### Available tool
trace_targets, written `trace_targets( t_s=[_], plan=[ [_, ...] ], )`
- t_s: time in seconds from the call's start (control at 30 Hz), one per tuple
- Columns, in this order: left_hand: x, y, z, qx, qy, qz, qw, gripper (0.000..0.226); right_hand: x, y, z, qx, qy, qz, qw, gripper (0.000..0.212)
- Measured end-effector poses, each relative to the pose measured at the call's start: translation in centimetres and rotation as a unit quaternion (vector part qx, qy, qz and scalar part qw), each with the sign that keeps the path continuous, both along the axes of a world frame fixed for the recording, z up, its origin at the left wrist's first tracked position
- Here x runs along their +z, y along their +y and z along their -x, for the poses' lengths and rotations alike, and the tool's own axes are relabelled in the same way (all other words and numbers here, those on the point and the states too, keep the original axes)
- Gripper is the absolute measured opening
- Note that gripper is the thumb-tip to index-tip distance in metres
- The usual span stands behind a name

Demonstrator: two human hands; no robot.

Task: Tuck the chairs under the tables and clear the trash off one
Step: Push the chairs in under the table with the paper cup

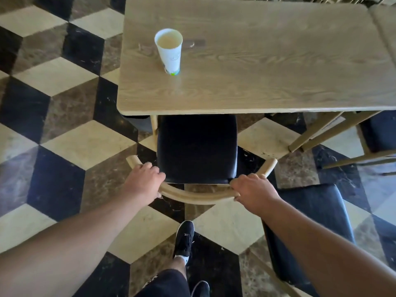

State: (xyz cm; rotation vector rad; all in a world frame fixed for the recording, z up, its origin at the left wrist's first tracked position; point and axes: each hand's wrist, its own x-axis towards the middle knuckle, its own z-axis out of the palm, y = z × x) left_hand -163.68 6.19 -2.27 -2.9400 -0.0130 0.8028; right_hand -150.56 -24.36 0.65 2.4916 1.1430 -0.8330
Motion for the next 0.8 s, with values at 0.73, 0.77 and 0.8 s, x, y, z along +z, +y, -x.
trace_targets(
  t_s=[0.73, 0.77, 0.8],
  plan=[
    [1.3, -6.1, -8.8, 0.021, 0.004, 0.106, 0.994, 0.079, 0.4, -2.7, -4.3, -0.224, -0.049, -0.150, 0.962, 0.066],
    [1.8, -8.4, -9.0, 0.005, -0.009, 0.148, 0.989, 0.079, 0.4, -4.6, -3.4, -0.254, -0.042, -0.150, 0.955, 0.067],
    [2.2, -10.8, -9.2, -0.010, -0.024, 0.181, 0.983, 0.076, 0.4, -7.0, -2.5, -0.274, -0.039, -0.139, 0.951, 0.066]
  ],
)
